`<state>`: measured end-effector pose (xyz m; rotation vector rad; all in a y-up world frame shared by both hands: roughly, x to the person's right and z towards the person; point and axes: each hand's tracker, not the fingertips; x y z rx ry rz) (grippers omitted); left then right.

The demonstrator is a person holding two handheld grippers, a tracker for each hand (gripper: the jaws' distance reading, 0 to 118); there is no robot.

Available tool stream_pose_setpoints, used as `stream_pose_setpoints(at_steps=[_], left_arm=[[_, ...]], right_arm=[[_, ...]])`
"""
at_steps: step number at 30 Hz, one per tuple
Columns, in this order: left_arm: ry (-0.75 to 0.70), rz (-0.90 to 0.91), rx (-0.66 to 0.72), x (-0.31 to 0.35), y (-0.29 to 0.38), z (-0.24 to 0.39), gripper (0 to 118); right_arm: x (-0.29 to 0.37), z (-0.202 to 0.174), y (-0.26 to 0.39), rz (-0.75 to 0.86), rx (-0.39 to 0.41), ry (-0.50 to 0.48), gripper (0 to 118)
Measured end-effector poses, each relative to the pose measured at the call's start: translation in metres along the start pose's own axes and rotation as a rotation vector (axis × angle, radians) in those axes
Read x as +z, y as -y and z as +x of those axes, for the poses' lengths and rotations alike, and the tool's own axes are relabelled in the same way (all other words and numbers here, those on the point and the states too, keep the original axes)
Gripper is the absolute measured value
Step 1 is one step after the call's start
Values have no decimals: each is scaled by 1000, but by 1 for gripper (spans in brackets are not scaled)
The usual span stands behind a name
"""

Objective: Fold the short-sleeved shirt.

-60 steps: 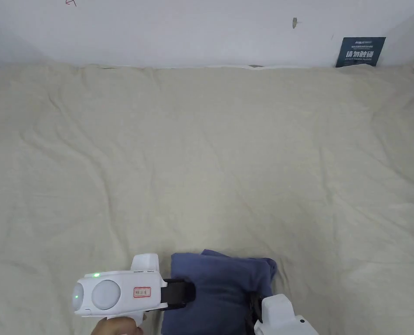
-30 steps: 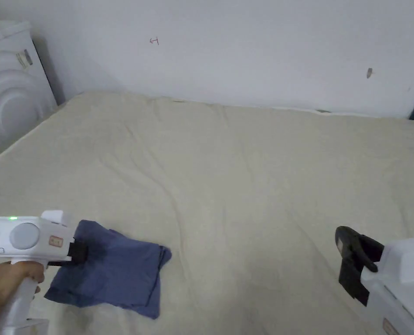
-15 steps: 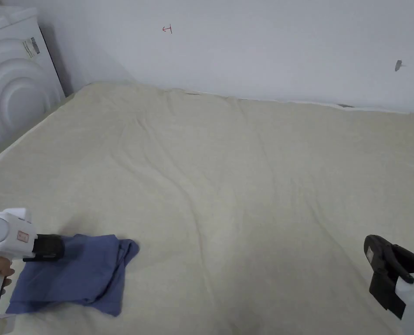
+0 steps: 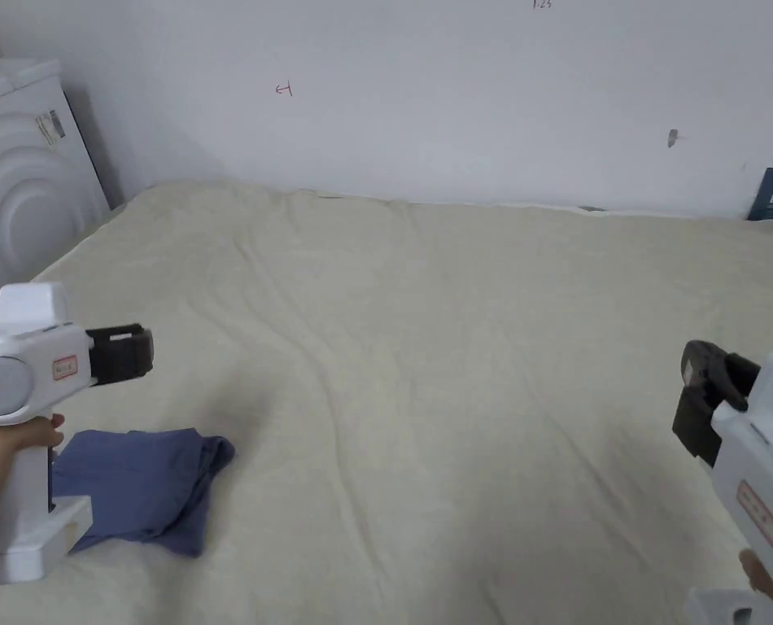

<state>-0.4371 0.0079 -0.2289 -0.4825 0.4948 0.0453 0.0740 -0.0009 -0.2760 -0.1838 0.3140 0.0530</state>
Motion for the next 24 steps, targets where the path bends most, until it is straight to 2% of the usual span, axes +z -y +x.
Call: stream_pose_setpoints(at_steps=[5, 9, 15, 18, 20, 21, 22, 24], left_arm=[[70, 241, -50, 72, -10, 64, 112], [116, 373, -21, 106, 0, 115, 112], [155, 482, -20, 118, 32, 176, 111], [188, 497, 2, 120, 48, 199, 102], [224, 503, 20, 123, 57, 210, 83], [232, 504, 21, 123, 61, 214, 68], [237, 506, 18, 122, 64, 217, 41], [251, 505, -3, 123, 70, 226, 5]], right_arm=[[23, 26, -20, 55, 23, 50, 2], [37, 43, -27, 90, 40, 64, 2], [51, 57, -26, 135, 72, 95, 2], [55, 62, -22, 142, 74, 105, 2], [58, 64, -19, 143, 79, 111, 2], [59, 66, -17, 143, 80, 114, 2], [60, 66, -15, 144, 78, 116, 2], [61, 68, -12, 142, 76, 120, 2]])
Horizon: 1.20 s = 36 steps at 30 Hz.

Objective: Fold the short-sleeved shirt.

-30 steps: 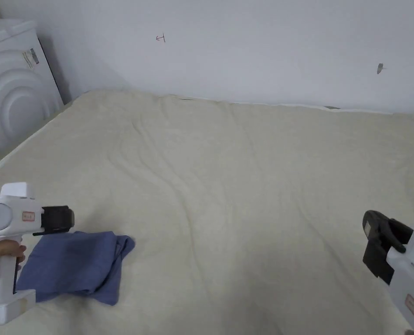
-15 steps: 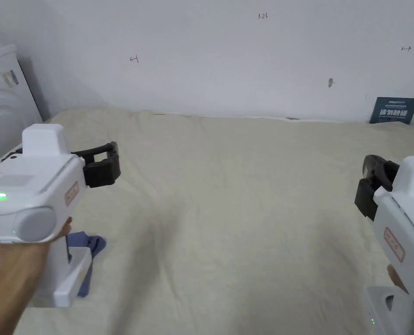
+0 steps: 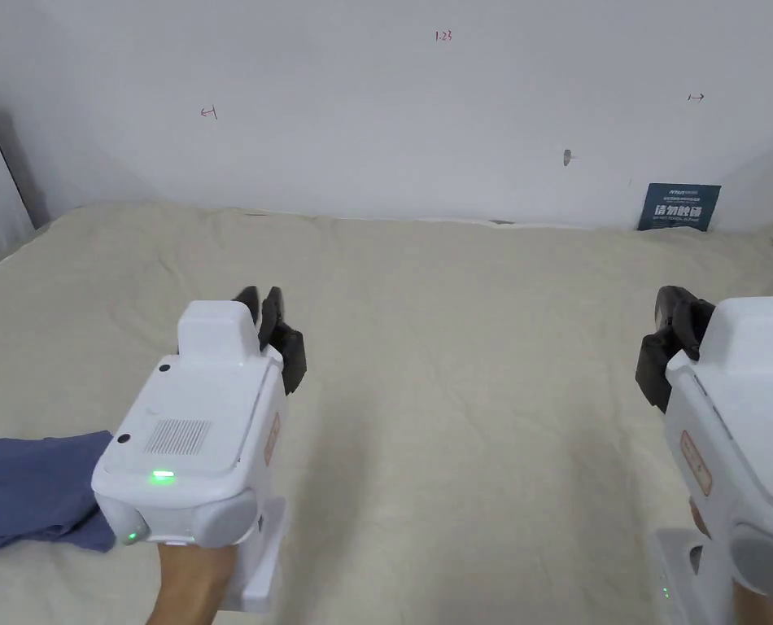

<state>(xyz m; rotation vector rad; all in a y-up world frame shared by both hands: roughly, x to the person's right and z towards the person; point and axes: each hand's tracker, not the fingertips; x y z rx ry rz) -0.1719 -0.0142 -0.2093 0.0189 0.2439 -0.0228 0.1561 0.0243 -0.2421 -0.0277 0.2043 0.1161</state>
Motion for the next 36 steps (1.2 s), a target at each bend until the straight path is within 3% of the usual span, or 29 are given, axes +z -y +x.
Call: stream_pose_setpoints(at_steps=[2, 36], left_arm=[[23, -1, -1, 0, 5, 2, 0], [60, 3, -15, 9, 11, 10, 0]], right_arm=[[2, 1, 2, -1, -3, 6, 2], [9, 3, 9, -11, -2, 20, 2]])
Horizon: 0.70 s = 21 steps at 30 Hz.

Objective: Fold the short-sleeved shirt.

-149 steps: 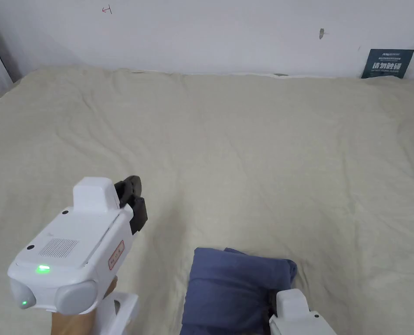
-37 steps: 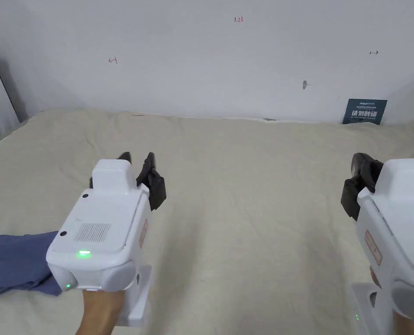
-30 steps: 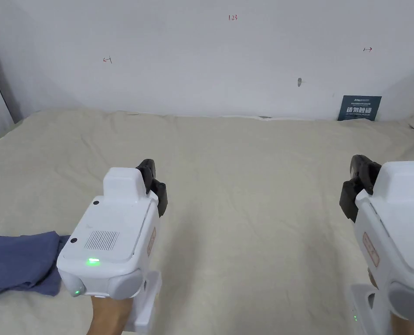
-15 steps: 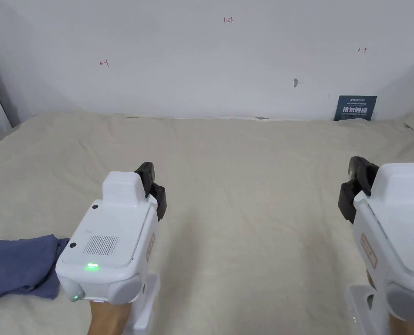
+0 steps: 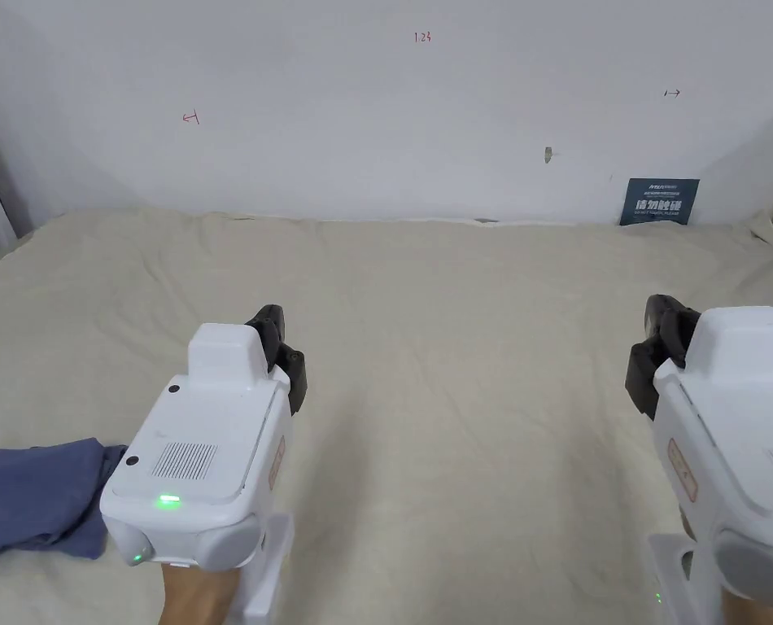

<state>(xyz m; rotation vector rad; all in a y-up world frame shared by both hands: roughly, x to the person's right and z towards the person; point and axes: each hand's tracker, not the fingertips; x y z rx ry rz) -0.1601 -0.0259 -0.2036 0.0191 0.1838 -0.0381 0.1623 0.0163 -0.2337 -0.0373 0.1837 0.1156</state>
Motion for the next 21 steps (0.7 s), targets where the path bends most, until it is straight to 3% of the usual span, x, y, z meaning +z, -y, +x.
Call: stream_pose_setpoints(at_steps=[21], left_arm=[[5, -1, 4, 1, 0, -3, 0]], right_arm=[[2, -4, -1, 6, 6, -6, 2]])
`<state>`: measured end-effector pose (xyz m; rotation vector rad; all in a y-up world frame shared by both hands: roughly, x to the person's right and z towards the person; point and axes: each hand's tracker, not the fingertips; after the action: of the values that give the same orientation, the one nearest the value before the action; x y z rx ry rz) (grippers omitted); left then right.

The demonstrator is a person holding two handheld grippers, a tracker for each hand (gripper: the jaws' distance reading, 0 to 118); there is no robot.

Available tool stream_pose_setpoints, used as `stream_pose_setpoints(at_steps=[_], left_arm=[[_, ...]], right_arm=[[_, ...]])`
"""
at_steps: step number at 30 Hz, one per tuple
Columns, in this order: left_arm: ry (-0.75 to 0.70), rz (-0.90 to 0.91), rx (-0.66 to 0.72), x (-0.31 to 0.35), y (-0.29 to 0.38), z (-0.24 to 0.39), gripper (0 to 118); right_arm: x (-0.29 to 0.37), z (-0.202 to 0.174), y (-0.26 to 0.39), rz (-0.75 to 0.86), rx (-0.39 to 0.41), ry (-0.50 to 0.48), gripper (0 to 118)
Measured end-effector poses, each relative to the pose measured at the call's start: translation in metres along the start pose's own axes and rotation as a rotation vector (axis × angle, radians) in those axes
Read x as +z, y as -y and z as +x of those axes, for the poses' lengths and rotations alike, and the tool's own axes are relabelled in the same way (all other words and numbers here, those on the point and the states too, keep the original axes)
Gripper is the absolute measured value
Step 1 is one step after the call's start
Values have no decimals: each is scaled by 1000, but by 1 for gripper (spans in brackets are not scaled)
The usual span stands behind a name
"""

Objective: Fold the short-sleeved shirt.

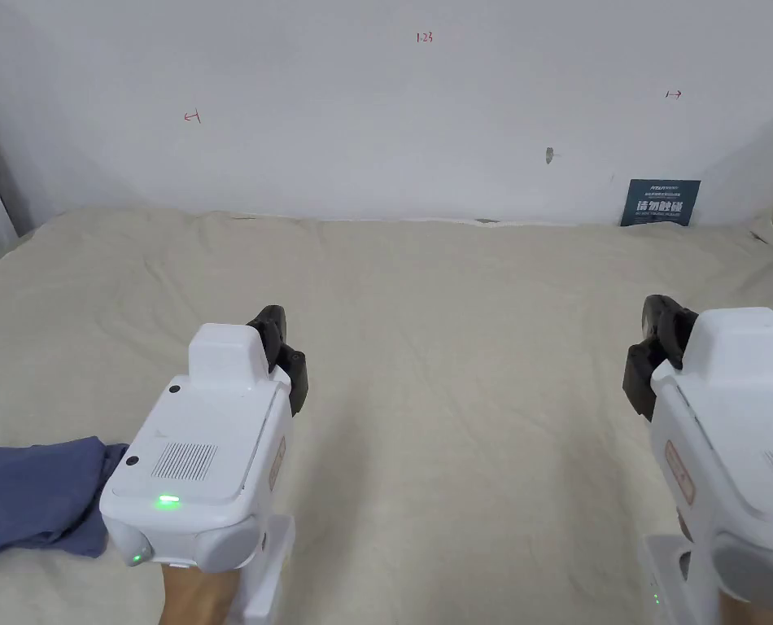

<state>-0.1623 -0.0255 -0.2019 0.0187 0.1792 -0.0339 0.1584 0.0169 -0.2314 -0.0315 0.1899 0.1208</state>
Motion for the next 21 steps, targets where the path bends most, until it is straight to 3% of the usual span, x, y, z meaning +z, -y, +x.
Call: stream_pose_setpoints(at_steps=[9, 11, 13, 15, 18, 19, 21], left_arm=[[-4, -3, 2, -1, 1, 0, 2], [-7, -4, 2, -1, 1, 0, 17], [-7, -9, 9, -1, 1, 0, 51], [4, -19, 23, -2, 1, -2, 58], [9, -26, 26, -3, 1, -1, 112], [2, -16, 24, -3, 3, -1, 118], [2, -2, 20, -1, 2, 0, 118]], right_arm=[[-1, -2, 2, -7, 7, 6, 5], [-1, -2, 3, -8, 3, 9, 23], [-1, -2, 3, -15, -7, 7, 53], [-1, -1, 5, -19, -15, 11, 59], [-3, -2, 6, -23, -18, 30, 112], [-3, -2, 7, -20, -19, 35, 118], [-1, -2, 7, -8, -17, 43, 118]])
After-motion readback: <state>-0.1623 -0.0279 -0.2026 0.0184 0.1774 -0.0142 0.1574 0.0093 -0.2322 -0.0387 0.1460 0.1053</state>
